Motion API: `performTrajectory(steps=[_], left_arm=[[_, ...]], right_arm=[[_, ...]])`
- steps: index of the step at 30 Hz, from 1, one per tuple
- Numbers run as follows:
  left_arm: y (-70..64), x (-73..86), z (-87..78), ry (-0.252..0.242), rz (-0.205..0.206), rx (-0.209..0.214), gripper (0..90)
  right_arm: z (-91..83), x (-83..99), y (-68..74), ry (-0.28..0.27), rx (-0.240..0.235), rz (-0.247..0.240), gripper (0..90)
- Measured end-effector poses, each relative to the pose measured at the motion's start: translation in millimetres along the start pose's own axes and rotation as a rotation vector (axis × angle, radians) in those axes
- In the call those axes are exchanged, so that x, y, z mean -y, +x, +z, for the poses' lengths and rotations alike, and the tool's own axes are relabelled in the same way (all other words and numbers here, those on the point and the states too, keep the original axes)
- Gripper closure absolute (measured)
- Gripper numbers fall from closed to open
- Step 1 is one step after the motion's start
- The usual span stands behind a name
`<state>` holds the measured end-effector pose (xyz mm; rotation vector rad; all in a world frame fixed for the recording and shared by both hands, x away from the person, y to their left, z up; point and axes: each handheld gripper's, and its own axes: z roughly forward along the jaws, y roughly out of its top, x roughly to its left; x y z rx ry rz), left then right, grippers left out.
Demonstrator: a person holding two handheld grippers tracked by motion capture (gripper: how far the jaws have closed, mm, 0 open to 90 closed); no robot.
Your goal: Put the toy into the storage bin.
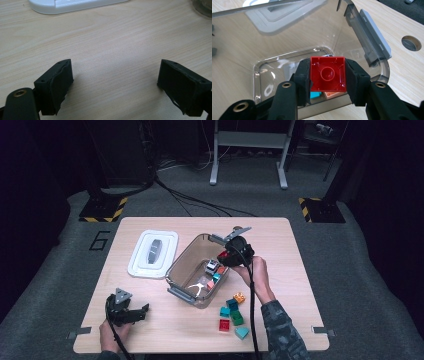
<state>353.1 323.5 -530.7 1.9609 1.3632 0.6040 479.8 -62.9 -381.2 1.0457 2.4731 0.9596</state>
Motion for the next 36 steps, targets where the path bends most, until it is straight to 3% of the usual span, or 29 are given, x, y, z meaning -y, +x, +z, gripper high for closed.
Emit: performTrajectory(steps=[14, 24, 31, 36], left_arm=[[0.0, 0.0, 0.0, 0.000, 0.000, 0.000, 12.7], [0.0, 0.0, -0.1, 0.001, 0.001, -0.001, 12.7], [0.0, 0.0, -0.1, 0.001, 0.001, -0.001, 12.6], [0.0, 0.0, -0.1, 0.001, 0.002, -0.001, 12.7]], right_arm=[[2.2, 2.3, 0.8, 0.024, -0.001, -0.002, 56.6], [-11.9, 8.0, 1.4, -0.016, -0.008, 0.032, 34.7], [-28.1, 24.3, 1.0, -0.054, -0.002, 0.033, 20.9], [-38.3, 40.1, -1.0, -0.068, -0.004, 0.035, 16.4]])
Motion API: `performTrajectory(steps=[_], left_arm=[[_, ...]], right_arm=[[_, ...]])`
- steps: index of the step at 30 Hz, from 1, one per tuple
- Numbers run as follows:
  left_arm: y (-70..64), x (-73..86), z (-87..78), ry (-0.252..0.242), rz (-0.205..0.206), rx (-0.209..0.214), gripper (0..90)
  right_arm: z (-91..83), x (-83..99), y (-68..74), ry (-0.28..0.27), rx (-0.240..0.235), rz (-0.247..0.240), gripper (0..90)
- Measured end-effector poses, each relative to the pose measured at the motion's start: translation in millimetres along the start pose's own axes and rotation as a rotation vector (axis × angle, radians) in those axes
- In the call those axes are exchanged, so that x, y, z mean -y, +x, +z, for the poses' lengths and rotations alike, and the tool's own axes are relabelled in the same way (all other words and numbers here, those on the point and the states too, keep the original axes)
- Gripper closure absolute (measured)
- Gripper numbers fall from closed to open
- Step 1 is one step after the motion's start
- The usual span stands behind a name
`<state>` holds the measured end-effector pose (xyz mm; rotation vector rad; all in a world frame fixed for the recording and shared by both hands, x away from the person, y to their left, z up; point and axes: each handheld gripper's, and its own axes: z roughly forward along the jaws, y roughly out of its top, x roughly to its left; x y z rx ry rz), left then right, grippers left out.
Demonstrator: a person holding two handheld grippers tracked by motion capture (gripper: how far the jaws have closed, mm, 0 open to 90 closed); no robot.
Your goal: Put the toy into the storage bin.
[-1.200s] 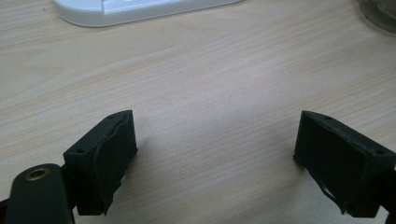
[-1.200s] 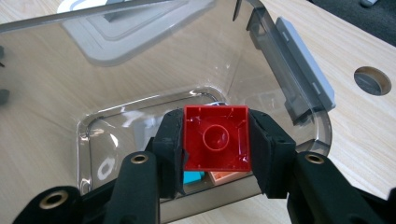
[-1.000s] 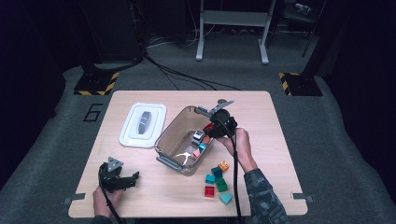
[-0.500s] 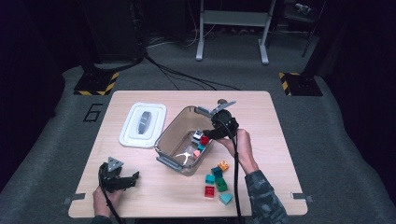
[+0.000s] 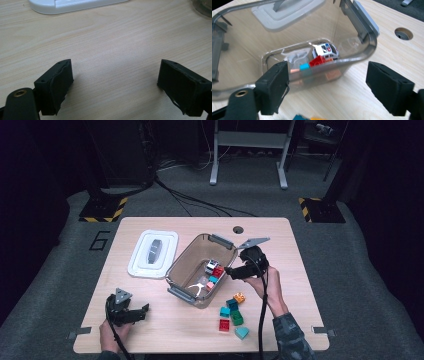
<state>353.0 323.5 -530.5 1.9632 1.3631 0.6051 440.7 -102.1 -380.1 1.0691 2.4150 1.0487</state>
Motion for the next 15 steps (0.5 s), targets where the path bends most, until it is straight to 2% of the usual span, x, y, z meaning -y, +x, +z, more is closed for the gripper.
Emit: performTrajectory(steps=[6, 7, 15], left_arm=[[0.0, 0.0, 0.0, 0.000, 0.000, 0.000, 12.6], [0.0, 0.0, 0.0, 0.000, 0.000, 0.000, 12.6], [-0.1, 0.0, 0.0, 0.000, -0.001, 0.000, 12.6]], right_arm=[[-3.0, 23.1, -5.7, 0.000, 0.001, 0.021, 14.1], [-2.6, 27.1, -6.4, 0.008, 0.002, 0.036, 13.7], [10.4, 59.3, -14.7, 0.045, -0.006, 0.083, 9.1]])
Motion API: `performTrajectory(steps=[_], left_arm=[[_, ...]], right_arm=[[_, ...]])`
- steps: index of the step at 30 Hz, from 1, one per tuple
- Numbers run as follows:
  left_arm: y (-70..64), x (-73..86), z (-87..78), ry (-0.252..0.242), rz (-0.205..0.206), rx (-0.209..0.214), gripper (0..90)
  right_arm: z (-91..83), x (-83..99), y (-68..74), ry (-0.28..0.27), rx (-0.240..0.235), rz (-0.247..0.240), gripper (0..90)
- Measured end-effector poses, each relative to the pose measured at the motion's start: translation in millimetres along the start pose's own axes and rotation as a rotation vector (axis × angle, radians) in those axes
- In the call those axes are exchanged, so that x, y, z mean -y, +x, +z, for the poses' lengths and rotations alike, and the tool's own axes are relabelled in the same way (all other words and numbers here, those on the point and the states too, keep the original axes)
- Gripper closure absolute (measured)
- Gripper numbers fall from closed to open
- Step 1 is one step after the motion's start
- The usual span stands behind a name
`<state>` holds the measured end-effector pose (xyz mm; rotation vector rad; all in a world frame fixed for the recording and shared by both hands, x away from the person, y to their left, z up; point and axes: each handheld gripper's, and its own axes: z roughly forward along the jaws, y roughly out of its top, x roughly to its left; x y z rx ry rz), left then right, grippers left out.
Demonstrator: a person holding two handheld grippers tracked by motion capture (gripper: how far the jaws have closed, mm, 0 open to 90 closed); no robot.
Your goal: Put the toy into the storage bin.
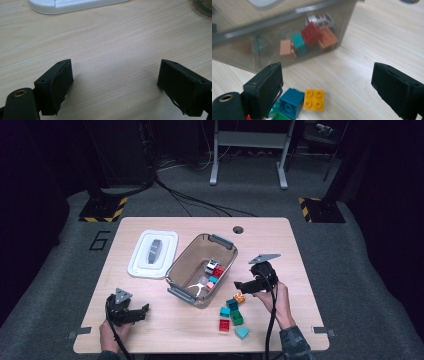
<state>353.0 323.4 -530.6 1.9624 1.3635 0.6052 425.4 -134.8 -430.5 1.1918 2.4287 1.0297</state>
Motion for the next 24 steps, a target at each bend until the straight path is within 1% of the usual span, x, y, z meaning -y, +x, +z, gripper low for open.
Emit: performTrajectory(steps=[3, 4, 5, 7, 9, 11, 12, 13, 15, 17, 18, 22, 24], left_arm=[[0.0, 0.0, 0.0, 0.000, 0.000, 0.000, 12.6], [0.1, 0.0, -0.1, 0.001, 0.001, 0.000, 12.6], [0.0, 0.0, 0.0, 0.000, 0.001, 0.000, 12.6], [0.0, 0.0, 0.0, 0.000, 0.001, 0.000, 12.6], [0.0, 0.0, 0.0, 0.000, 0.000, 0.000, 12.6], [-0.1, 0.0, 0.0, 0.000, 0.000, -0.001, 12.6], [0.0, 0.0, 0.0, 0.000, 0.000, -0.001, 12.6], [0.0, 0.0, 0.0, 0.000, 0.000, -0.001, 12.6], [-0.1, 0.0, 0.0, 0.000, 0.000, -0.001, 12.7], [-0.1, 0.0, 0.0, 0.000, 0.000, -0.001, 12.6], [-0.1, 0.0, 0.0, 0.000, 0.000, -0.001, 12.6], [-0.1, 0.0, 0.0, 0.000, 0.000, -0.001, 12.6], [0.0, 0.0, 0.0, 0.000, 0.000, -0.001, 12.6]], right_arm=[[5.2, 8.4, -1.4, 0.015, -0.001, 0.010, 7.7], [6.9, 11.0, -0.8, 0.023, -0.002, 0.025, 7.5], [9.2, 13.5, -2.0, 0.023, -0.003, 0.016, 7.0], [13.0, 18.0, -2.6, 0.033, 0.004, 0.021, 6.0], [16.3, 21.5, -3.4, 0.047, -0.004, 0.031, 5.3], [19.9, 24.8, -3.1, 0.056, -0.001, 0.043, 4.9], [22.6, 26.7, -2.8, 0.058, 0.012, 0.046, 4.9], [24.0, 27.5, -3.8, 0.065, 0.004, 0.039, 4.8], [28.5, 29.8, -3.7, 0.074, 0.007, 0.049, 4.8], [32.4, 31.0, -4.3, 0.083, 0.014, 0.047, 5.1], [34.5, 31.5, -4.0, 0.086, 0.017, 0.062, 5.6], [42.1, 32.5, -4.7, 0.099, 0.033, 0.070, 6.7], [44.7, 32.6, -4.4, 0.112, 0.022, 0.072, 7.6]])
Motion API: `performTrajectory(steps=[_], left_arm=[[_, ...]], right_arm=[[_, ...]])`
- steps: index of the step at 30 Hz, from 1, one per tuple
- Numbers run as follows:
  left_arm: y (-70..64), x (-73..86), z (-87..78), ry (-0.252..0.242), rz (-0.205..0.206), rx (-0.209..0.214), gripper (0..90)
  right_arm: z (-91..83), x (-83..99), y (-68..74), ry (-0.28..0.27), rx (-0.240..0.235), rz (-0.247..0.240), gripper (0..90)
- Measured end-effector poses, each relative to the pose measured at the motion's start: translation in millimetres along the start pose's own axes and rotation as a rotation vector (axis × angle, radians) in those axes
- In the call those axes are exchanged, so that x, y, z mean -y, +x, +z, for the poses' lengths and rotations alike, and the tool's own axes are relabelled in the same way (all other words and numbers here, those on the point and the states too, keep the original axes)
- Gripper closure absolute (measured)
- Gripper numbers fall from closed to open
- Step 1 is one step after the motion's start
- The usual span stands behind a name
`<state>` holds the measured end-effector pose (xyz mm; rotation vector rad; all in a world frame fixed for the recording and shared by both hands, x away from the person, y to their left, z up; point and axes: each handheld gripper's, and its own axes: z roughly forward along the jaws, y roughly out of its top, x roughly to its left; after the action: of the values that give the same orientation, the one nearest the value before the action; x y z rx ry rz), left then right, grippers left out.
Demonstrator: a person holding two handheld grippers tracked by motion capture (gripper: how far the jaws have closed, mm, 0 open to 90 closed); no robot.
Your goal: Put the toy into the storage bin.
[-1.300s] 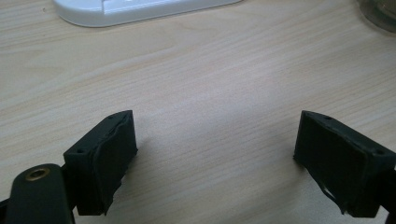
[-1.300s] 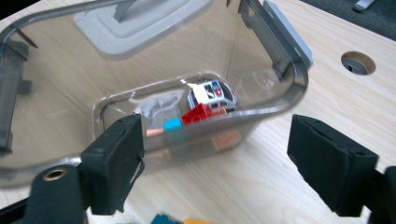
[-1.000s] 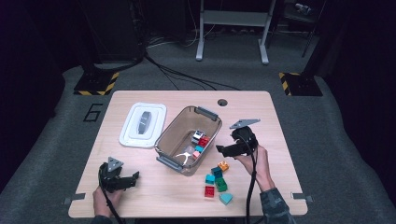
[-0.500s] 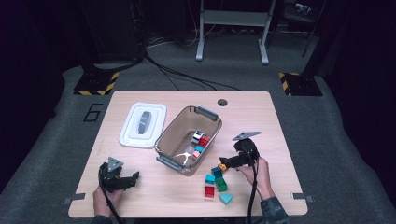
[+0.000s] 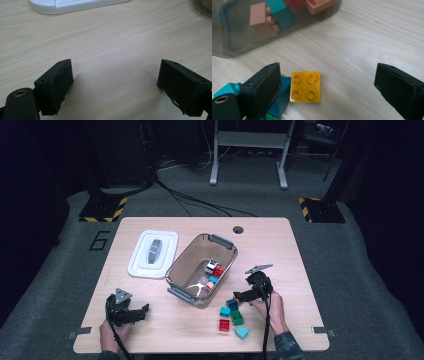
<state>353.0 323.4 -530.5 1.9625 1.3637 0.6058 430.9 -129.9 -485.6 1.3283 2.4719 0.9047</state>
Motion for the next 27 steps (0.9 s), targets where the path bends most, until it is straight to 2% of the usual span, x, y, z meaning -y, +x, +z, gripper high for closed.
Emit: performTrajectory(steps=[7, 10, 20, 27], left_arm=[[-0.1, 0.0, 0.0, -0.001, -0.001, 0.000, 12.6], [0.0, 0.0, 0.0, -0.001, -0.001, 0.000, 12.6], [0.0, 0.0, 0.0, 0.000, 0.000, 0.000, 12.6], [0.0, 0.0, 0.0, 0.000, 0.000, 0.000, 12.6]], right_arm=[[7.4, -1.4, 3.5, 0.020, 0.027, -0.010, 13.3], [8.4, -1.8, 3.7, 0.027, 0.017, -0.006, 14.2], [10.4, -1.3, 3.9, 0.050, 0.035, 0.002, 18.4], [10.5, -1.3, 4.8, 0.057, 0.021, -0.003, 18.7]])
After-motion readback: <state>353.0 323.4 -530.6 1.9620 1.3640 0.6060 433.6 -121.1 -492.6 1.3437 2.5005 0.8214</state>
